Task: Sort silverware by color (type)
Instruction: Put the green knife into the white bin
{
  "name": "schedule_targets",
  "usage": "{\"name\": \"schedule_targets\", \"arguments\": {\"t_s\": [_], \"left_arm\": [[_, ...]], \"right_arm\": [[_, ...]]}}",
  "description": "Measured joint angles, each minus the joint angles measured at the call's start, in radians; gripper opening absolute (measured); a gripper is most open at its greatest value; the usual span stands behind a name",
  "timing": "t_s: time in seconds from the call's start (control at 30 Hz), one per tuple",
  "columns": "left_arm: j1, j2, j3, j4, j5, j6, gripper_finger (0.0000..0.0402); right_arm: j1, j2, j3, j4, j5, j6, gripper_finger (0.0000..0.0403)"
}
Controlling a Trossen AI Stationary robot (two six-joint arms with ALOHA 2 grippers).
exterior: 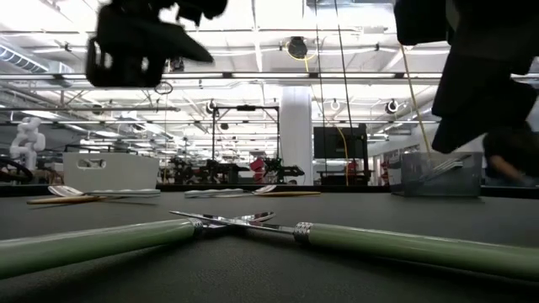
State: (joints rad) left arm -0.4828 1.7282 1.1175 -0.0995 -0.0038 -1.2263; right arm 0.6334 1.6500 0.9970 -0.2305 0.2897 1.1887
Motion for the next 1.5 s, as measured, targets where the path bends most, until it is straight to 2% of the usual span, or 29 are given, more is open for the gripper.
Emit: {"name": "schedule_targets", "arguments": {"t_s": [0.17, 0.37, 0.6, 0.8, 1.0, 1.13, 1.23, 1.37, 1.5], "left_arm": [[-0.017, -0.030, 0.001, -0.079, -0.018, -0.026, 0.0218], [-0.025, -0.039, 0.000, -0.169, -0.028, -0.077, 0.0218], [-0.054, -0.039, 0.000, -0.168, -0.030, -0.078, 0.0218], [-0.071, -0.039, 0.000, -0.173, -0.032, -0.104, 0.0218], [-0.090, -0.039, 0.000, -0.171, -0.077, -0.164, 0.0218], [-0.106, -0.039, 0.000, -0.153, -0.114, -0.206, 0.0218], [-0.119, -0.039, 0.000, -0.136, -0.118, -0.209, 0.0218], [-0.148, -0.039, 0.000, -0.133, -0.133, -0.251, 0.0218], [-0.186, -0.039, 0.000, -0.134, -0.191, -0.306, 0.0218]], "right_arm": [[0.027, 0.113, 0.111, -0.031, 0.001, -0.014, 0.0196], [0.026, 0.233, 0.251, -0.052, -0.004, -0.109, 0.0196], [-0.014, 0.345, 0.399, -0.049, -0.002, -0.231, 0.0196], [-0.027, 0.453, 0.452, -0.066, -0.002, -0.266, 0.0196], [-0.025, 0.497, 0.475, -0.169, 0.019, -0.201, 0.0192], [-0.026, 0.503, 0.473, -0.222, 0.039, -0.226, 0.0154], [-0.036, 0.504, 0.472, -0.259, 0.050, -0.244, 0.0104], [-0.060, 0.497, 0.471, -0.269, 0.015, -0.268, 0.0037], [-0.083, 0.468, 0.470, -0.265, -0.011, -0.282, 0.0032]]}}
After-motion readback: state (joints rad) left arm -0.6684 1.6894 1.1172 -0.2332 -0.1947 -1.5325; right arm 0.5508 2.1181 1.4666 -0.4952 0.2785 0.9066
